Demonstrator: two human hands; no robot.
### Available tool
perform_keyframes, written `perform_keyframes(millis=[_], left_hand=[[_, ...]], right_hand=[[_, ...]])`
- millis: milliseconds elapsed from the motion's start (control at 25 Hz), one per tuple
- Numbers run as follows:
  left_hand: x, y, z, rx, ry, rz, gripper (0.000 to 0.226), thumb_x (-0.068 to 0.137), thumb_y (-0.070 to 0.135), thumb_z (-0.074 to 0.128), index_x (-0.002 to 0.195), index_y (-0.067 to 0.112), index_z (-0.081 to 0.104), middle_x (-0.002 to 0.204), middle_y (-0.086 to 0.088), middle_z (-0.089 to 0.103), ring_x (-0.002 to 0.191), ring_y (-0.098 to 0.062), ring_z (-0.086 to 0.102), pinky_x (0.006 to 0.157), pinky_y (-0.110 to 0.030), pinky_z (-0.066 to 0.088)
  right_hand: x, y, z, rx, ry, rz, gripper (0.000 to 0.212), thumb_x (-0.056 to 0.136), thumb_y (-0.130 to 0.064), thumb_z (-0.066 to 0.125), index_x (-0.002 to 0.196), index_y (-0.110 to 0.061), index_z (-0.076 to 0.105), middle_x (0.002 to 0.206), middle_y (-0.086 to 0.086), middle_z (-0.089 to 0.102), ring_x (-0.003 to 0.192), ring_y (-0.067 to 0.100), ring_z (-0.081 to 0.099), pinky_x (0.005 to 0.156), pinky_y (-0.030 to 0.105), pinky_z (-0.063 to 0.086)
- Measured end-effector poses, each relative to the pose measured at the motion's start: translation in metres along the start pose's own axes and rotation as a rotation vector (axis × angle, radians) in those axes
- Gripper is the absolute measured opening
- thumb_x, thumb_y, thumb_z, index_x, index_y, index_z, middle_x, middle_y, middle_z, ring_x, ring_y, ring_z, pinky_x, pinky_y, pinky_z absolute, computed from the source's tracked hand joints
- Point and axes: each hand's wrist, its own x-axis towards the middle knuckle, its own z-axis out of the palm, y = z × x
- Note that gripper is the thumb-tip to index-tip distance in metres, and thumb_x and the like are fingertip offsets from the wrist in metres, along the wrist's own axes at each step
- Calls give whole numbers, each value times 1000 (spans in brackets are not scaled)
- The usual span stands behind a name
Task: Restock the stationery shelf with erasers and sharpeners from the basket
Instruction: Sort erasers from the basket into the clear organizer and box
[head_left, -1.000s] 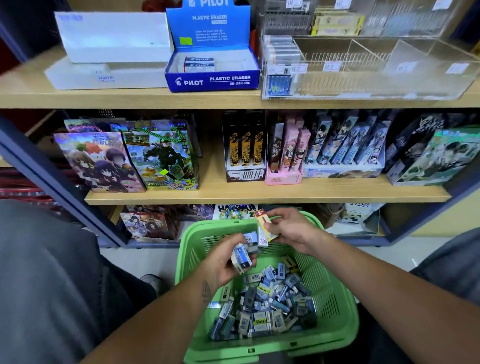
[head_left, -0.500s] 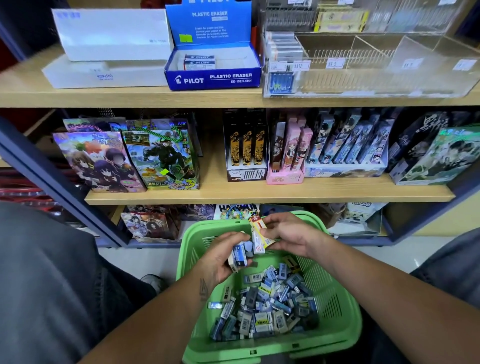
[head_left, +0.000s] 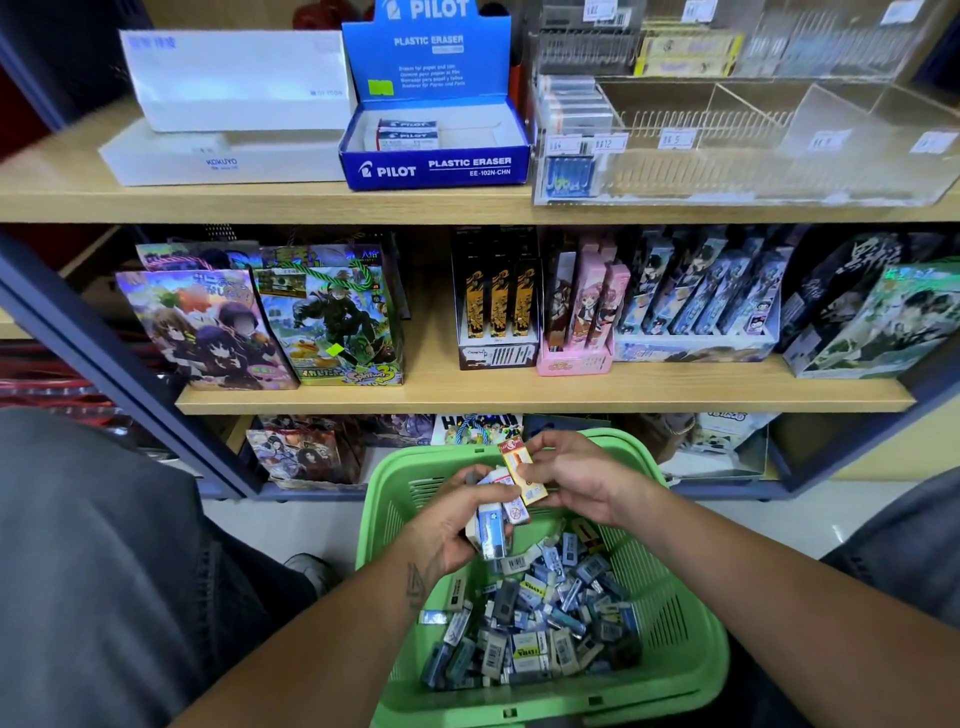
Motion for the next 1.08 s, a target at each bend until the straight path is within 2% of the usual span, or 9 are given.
perform_keyframes(millis=[160,240,320,440,640,720,800,960,1080], left_hand=[[-8,15,10,13,1,34,27,80,-10,69,97,9,61,74,-10,69,57,-21,62,46,-24,47],[-16,30,15,10,9,60,24,82,-9,67,97,10,63,75,-10,68,59,-20,61,46,-22,46],[-25,47,21,44,3,82,24,82,-8,67,100,8,64,79,-11,68,62,-21,62,46,-23,47],[-45,75,31,127,-12,107,26,80,-5,71,104,4,64,79,-13,70,62,-23,66,46,-24,50],[-94,121,63,235,-87,206,22,81,-7,69,99,6,64,77,-14,67,60,-23,61,42,-23,47],[-122,144,81,257,-174,266,21,82,-7,67,97,8,64,77,-14,65,57,-23,59,40,-22,46],[-151,170,99,280,-235,334,20,83,-6,65,97,8,65,76,-14,62,55,-22,57,38,-21,45],[-197,226,142,308,-263,462,23,83,-5,65,102,9,66,78,-13,62,58,-21,56,37,-20,43],[-213,271,175,307,-253,535,18,86,-4,61,97,10,62,82,-13,62,58,-17,56,38,-18,42]], right_hand=[[-5,-11,-4,-169,40,-67,34,87,1,70,115,-16,66,112,7,71,93,18,67,71,33,55],[-12,-19,-7,-184,2,-105,50,81,7,73,123,-16,61,116,5,70,99,20,68,79,34,56],[-27,-34,-9,-236,-7,-167,58,74,14,74,121,-16,59,113,5,72,103,22,69,90,38,56],[-54,-59,-7,-305,19,-279,53,74,12,72,114,-22,64,112,4,71,103,22,69,95,39,54],[-109,-105,-3,-469,90,-555,44,75,-15,74,110,-41,68,111,0,63,97,35,65,84,54,54],[-134,-130,-5,-500,105,-696,49,74,-26,77,120,-38,66,112,-1,61,103,27,65,92,52,54],[-161,-162,-9,-443,122,-800,47,75,-21,81,116,-37,66,115,-3,67,109,18,65,96,45,53],[-211,-232,-21,-406,262,-1020,31,78,-8,82,107,-17,75,101,-3,76,96,14,71,89,27,55],[-219,-279,-35,-398,382,-1085,29,78,-4,81,105,-15,75,97,-2,76,89,12,70,89,30,56]])
